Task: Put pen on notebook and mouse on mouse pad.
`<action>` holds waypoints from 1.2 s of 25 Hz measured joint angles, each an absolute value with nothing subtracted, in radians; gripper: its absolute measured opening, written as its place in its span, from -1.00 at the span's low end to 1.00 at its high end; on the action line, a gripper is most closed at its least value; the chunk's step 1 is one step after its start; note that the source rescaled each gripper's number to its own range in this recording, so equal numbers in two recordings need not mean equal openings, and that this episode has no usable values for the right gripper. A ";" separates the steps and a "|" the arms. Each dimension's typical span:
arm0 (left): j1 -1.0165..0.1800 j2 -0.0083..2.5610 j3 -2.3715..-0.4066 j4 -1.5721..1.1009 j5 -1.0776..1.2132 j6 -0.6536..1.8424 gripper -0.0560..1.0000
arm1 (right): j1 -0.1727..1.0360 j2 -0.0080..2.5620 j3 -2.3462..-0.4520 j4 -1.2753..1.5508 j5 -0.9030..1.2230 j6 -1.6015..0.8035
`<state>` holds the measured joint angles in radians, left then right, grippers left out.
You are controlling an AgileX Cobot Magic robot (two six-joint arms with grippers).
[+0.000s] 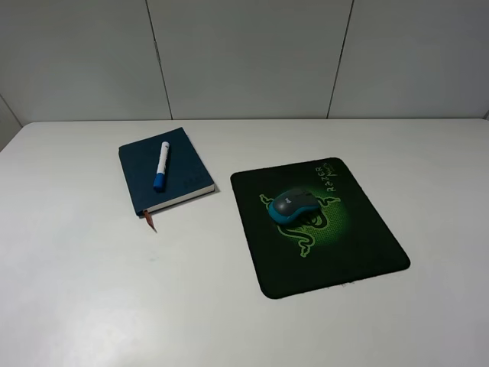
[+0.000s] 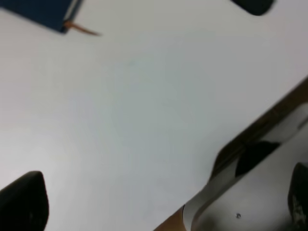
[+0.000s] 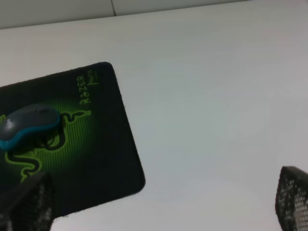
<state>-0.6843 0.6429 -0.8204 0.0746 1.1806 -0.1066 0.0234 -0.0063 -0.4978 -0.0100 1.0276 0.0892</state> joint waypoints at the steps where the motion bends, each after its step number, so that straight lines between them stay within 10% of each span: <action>1: -0.650 0.617 -0.803 0.075 1.181 -0.108 1.00 | 0.023 -0.006 -0.498 -0.010 1.028 0.089; 16: -0.129 0.163 -0.545 0.078 1.111 -0.102 1.00 | 0.023 -0.006 -0.498 -0.010 1.028 0.089; 30: -0.079 -0.006 -0.492 0.028 1.063 0.032 1.00 | 0.023 -0.006 -0.498 -0.007 1.028 0.089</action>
<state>-0.0791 -0.0059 -0.4917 0.0278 1.0634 0.0316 0.0234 -0.0063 -0.4978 -0.0068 1.0276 0.0892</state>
